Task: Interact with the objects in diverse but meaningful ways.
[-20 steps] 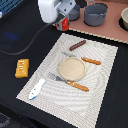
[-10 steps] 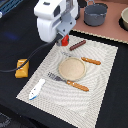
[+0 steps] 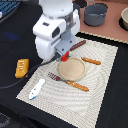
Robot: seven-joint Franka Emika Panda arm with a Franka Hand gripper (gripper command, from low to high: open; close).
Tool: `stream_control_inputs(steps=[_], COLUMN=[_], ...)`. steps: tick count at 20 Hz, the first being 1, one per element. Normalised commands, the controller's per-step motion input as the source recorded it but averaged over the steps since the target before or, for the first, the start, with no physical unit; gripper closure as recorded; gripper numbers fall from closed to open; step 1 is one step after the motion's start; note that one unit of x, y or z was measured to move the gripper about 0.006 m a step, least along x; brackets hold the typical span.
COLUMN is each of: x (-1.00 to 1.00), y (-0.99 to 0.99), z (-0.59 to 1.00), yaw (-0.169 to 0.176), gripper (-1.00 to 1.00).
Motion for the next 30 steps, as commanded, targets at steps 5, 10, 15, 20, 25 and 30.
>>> stream_control_inputs(steps=[5, 10, 15, 20, 25, 30], x=[0.74, 0.87, 0.92, 0.84, 0.68, 0.27], y=[-0.67, -0.46, -0.41, -0.62, -0.68, -0.24], z=[0.66, 0.16, 0.0, 0.0, 0.0, -0.01], yaw=[-0.002, -0.031, -0.034, -0.045, -0.03, -0.031], gripper=[1.0, 1.0, 1.0, 1.0, 1.0, -1.0])
